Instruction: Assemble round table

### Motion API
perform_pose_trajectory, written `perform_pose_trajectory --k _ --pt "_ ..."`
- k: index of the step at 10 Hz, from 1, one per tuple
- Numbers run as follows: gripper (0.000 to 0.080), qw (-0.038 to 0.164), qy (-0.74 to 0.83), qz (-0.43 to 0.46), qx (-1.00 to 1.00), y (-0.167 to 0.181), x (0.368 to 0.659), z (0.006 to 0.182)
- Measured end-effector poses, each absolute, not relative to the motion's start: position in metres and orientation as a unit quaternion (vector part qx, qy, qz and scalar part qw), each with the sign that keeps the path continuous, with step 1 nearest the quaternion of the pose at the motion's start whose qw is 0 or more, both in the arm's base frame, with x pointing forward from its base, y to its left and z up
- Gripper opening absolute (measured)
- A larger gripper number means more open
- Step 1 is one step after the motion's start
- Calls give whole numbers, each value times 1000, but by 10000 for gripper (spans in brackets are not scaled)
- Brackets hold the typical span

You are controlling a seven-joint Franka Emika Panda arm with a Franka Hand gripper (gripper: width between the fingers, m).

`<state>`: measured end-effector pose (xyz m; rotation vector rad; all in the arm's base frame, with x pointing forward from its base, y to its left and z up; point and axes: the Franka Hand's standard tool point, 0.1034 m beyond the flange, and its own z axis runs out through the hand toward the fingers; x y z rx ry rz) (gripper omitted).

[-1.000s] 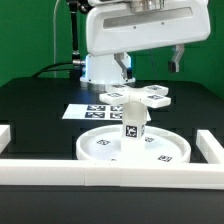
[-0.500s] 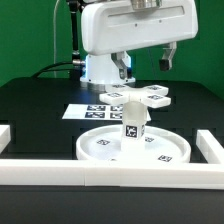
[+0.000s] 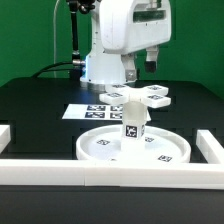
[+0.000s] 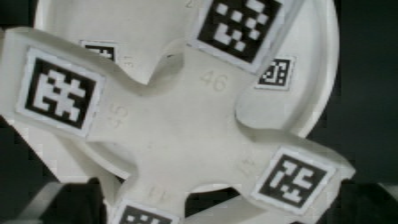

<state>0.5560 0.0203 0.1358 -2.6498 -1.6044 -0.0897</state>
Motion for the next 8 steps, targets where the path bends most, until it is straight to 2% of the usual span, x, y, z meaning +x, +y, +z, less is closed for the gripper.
perform_pose_trajectory --k 2,5,8 --pt "649 14 -572 -26 -820 17 556 134" --pt "649 -1 -640 -11 -768 17 560 122" --pt "649 1 -639 -2 -769 15 560 110"
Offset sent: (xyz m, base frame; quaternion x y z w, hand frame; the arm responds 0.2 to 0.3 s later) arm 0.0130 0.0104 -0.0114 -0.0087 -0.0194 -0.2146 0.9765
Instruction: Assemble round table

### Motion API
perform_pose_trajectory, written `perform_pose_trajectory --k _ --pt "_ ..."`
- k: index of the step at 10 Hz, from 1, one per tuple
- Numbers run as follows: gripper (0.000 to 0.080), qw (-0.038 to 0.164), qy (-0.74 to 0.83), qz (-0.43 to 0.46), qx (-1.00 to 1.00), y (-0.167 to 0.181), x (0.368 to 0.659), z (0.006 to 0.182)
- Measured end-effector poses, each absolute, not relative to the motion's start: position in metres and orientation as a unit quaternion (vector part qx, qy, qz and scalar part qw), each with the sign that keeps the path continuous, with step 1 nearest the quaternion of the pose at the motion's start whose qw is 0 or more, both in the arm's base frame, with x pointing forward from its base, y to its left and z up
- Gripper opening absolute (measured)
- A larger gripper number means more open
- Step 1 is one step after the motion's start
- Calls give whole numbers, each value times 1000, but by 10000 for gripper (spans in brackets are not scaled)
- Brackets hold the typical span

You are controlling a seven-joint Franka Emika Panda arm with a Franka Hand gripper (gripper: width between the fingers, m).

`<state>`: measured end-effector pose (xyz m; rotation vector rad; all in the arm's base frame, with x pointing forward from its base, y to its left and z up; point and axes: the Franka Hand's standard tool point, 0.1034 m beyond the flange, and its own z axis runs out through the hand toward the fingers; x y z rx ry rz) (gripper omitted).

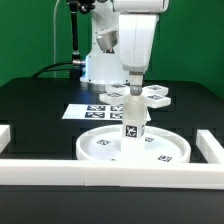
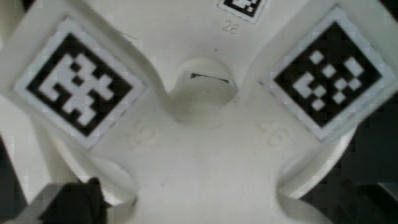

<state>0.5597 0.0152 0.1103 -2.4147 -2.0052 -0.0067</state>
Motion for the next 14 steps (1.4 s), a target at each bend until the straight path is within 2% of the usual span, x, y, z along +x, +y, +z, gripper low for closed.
perform_pose_trajectory --k 9,10,14 --pt "634 5 -624 4 -781 12 557 103" --pt "462 5 -623 4 -783 10 557 103" --pt "442 5 -605 4 -796 10 557 103"
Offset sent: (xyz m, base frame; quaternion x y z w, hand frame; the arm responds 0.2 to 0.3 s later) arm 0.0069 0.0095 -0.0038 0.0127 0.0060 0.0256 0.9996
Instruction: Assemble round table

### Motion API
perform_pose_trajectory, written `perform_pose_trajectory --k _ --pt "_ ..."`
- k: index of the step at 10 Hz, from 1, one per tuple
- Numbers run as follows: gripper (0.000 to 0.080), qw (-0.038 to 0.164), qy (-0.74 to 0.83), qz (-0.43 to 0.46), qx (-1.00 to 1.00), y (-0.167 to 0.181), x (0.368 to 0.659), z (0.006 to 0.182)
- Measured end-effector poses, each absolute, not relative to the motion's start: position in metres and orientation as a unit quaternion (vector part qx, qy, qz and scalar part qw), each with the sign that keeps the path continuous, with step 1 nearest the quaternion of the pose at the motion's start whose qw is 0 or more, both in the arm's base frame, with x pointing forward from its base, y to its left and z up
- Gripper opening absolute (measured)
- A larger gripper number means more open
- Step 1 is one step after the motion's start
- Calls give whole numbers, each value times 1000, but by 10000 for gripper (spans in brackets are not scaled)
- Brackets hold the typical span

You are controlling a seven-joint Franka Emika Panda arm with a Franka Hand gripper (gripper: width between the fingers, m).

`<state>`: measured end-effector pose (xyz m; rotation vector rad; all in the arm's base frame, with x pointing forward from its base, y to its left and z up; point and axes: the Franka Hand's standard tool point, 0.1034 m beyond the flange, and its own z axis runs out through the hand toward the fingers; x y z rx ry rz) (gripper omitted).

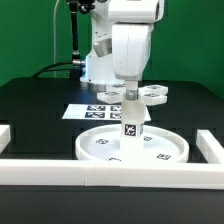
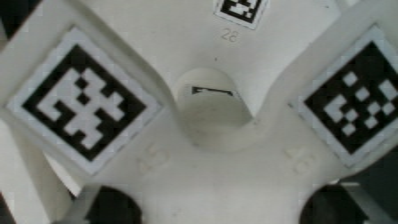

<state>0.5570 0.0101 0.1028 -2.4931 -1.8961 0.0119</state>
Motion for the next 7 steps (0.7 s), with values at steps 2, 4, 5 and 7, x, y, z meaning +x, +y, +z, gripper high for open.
perform_pose_trajectory --k 2,4,5,7 --pt "442 10 -552 0 -834 7 557 103" --pt "442 14 -459 -5 -888 1 558 102" --pt "442 17 -420 -9 -907 -1 558 103" --pt "442 26 -335 -15 -942 -5 559 103"
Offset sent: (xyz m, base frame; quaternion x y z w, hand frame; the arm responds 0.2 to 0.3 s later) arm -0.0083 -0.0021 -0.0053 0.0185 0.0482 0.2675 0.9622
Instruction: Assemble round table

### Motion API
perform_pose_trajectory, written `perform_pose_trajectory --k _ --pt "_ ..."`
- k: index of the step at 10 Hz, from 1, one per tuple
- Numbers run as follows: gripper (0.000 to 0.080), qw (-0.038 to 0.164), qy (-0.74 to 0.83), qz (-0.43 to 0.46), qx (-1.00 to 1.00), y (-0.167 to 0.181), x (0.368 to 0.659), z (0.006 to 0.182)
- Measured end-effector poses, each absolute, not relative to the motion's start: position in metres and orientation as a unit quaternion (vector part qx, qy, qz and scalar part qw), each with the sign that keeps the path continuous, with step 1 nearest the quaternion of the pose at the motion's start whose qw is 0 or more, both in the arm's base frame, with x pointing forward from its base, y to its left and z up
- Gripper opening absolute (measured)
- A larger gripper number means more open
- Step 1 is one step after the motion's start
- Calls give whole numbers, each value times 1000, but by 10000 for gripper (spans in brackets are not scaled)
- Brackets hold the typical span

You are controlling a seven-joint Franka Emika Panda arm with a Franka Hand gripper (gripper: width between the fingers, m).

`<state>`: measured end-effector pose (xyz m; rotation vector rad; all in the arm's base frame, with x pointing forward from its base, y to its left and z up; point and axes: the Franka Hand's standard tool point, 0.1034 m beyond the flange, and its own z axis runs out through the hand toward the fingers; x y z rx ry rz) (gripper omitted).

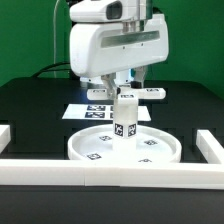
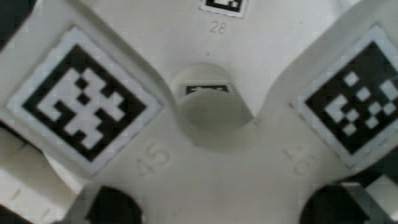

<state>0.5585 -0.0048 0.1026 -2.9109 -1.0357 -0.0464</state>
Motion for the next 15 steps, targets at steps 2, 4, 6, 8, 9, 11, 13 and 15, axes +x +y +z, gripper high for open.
perform_pose_trajectory --k 2,4,6,8,9,11,13,15 --pt "443 33 -230 -20 -972 -4 559 102" --pt "443 35 -115 -20 -993 7 560 102" --pt "443 40 -29 -16 -999 22 560 102" --pt "443 43 68 -11 -997 34 559 101" --pt "443 47 101 -10 -994 38 559 101" --pt "443 47 167 -7 -985 38 559 101" --pt "443 48 230 -3 -972 38 559 101" --pt "443 50 294 -2 -954 39 559 101"
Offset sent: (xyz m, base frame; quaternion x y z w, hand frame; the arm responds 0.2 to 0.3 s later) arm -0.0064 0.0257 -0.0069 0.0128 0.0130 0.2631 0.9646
